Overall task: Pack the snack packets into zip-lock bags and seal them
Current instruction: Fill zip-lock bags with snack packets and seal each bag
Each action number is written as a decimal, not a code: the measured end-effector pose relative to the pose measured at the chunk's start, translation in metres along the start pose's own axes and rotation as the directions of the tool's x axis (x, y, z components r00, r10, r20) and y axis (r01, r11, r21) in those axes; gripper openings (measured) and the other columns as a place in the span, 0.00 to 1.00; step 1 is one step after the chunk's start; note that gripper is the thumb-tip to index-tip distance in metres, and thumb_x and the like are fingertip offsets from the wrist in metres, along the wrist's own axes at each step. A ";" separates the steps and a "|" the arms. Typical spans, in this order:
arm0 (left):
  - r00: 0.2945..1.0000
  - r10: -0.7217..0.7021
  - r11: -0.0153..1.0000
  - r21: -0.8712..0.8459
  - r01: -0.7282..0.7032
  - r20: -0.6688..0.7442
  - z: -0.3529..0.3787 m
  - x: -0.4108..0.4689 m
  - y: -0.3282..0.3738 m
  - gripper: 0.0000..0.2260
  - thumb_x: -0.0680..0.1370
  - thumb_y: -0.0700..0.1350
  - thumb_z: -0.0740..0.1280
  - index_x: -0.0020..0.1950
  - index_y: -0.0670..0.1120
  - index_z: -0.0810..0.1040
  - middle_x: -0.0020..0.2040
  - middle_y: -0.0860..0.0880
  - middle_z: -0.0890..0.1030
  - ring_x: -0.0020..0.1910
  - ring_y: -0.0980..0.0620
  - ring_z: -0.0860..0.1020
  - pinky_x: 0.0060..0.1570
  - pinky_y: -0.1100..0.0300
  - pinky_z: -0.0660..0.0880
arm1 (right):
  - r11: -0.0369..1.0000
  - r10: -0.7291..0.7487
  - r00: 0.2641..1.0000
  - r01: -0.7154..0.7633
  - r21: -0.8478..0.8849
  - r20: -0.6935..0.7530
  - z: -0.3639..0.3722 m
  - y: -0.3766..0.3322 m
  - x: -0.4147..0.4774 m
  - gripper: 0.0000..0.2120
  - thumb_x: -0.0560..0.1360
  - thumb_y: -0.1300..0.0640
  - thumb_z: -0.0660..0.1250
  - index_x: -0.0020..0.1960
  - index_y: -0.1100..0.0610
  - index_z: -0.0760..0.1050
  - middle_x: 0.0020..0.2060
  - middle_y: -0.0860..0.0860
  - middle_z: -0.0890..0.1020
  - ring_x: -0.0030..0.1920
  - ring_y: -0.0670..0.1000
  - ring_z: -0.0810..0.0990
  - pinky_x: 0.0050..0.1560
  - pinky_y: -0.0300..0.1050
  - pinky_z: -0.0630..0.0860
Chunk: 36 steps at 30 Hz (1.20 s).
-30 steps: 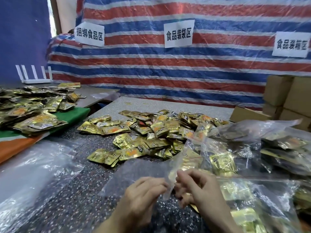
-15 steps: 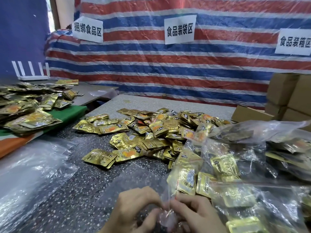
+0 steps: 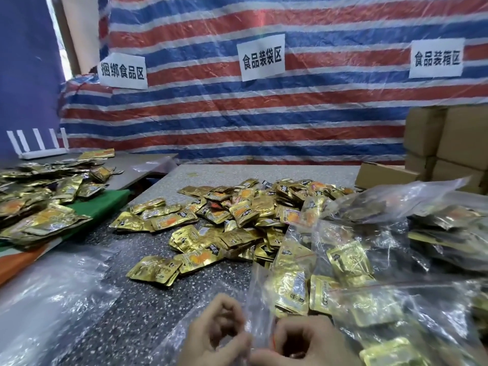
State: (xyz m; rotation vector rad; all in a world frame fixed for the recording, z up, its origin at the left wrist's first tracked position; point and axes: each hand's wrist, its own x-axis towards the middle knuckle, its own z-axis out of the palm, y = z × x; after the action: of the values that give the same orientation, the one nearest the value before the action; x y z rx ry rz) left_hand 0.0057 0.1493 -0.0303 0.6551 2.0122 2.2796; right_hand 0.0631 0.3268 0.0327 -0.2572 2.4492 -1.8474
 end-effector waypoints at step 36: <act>0.985 -0.169 0.405 0.913 0.046 0.026 -0.030 0.164 0.002 0.31 0.71 0.52 0.75 0.71 0.66 0.67 0.76 0.60 0.61 0.77 0.52 0.57 0.76 0.41 0.54 | 0.969 0.012 0.998 -0.025 -0.245 -0.055 -0.079 -0.073 0.067 0.07 0.75 0.67 0.64 0.49 0.57 0.72 0.23 0.51 0.77 0.23 0.48 0.68 0.23 0.38 0.63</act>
State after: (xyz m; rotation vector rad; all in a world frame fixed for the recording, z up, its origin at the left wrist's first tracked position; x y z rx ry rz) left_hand -0.1525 0.1688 0.0170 0.5864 3.0186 0.7925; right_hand -0.0076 0.3705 0.1280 -0.1984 2.7075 -1.5604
